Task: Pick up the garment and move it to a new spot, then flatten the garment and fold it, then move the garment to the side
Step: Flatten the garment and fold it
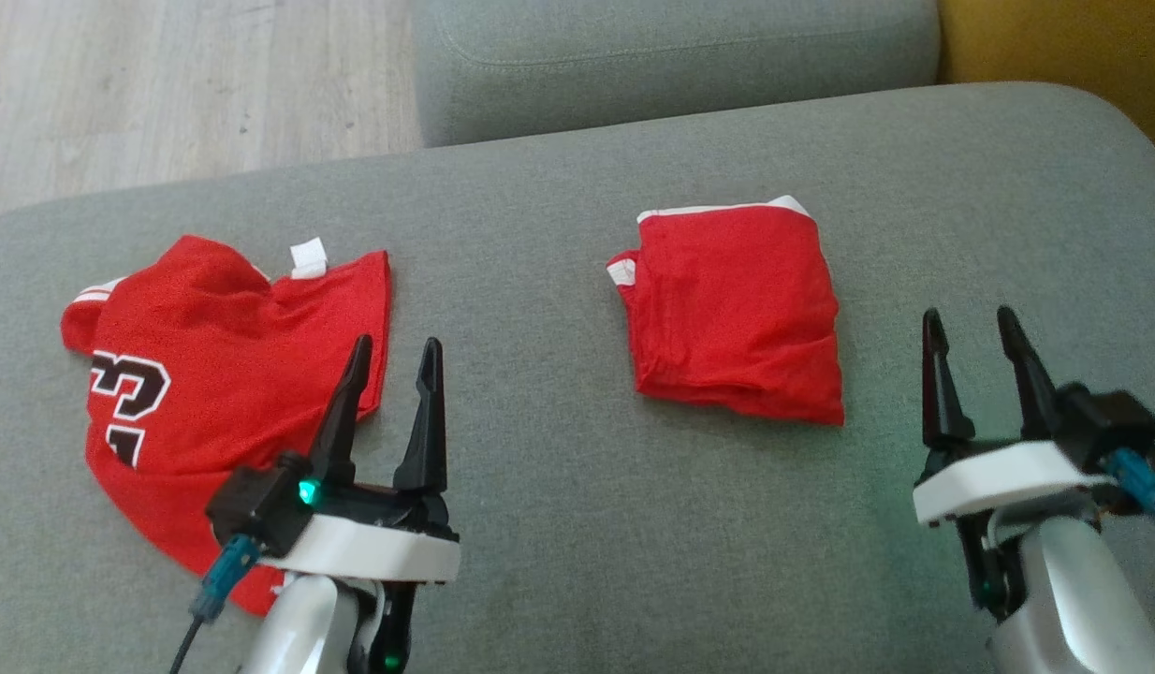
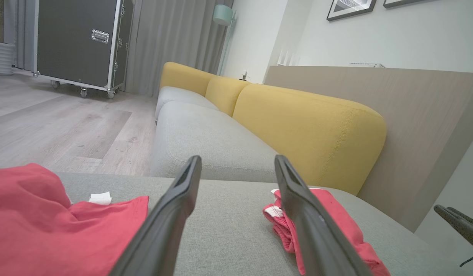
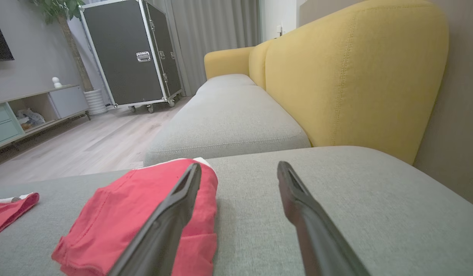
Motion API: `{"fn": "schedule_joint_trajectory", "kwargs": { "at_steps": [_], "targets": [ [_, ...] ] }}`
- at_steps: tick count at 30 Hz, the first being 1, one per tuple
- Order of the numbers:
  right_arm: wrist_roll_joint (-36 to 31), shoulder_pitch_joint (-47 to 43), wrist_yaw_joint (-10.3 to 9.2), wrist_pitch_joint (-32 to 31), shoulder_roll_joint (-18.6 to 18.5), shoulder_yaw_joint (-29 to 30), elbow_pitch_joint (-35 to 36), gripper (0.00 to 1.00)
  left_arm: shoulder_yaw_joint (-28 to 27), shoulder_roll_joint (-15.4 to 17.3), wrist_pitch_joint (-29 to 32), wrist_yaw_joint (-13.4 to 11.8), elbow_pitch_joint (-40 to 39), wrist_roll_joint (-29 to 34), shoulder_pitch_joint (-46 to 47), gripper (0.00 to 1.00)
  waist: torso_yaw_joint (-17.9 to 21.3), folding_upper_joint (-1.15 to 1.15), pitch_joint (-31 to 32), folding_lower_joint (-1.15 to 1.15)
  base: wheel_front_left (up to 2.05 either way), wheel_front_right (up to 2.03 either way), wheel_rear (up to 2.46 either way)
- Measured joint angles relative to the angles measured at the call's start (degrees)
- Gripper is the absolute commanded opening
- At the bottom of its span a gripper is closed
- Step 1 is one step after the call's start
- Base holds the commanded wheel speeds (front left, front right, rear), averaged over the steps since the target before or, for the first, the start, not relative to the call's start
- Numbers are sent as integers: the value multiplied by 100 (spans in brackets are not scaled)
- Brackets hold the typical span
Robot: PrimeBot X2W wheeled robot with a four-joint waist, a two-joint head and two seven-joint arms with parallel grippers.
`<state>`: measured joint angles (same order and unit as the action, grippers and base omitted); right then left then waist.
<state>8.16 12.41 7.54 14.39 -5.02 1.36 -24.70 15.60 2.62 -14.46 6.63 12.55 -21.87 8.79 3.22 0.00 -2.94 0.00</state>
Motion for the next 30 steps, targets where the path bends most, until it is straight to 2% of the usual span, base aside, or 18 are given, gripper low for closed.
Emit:
{"fn": "schedule_joint_trajectory", "kwargs": {
  "at_steps": [10,11,12,15,19,20,30],
  "targets": [
    [-222,-108,0,0,126,59,271,100,89,0,0,44,2,1,19,100,-105,0,-196,0,0,0,0],
    [-187,-75,0,0,134,40,229,46,104,0,0,45,2,1,27,100,-143,0,-225,0,0,0,0],
    [-135,-21,0,0,142,12,182,0,115,0,0,45,2,0,34,100,-184,0,-256,0,0,0,0],
    [-159,324,0,0,144,-67,-30,0,146,0,0,45,2,1,48,100,-318,0,-371,0,0,0,0],
    [-324,983,0,-181,109,15,-783,0,241,0,0,46,19,0,168,100,-534,0,-544,0,0,0,0],
    [-324,983,0,-181,109,15,-783,0,241,0,0,46,19,0,168,100,-534,0,-544,0,0,0,0],
    [-793,2375,0,-302,-155,467,-2763,0,511,-1,0,51,19,-135,452,100,-1146,0,-995,1,0,0,0]
  ]
}}
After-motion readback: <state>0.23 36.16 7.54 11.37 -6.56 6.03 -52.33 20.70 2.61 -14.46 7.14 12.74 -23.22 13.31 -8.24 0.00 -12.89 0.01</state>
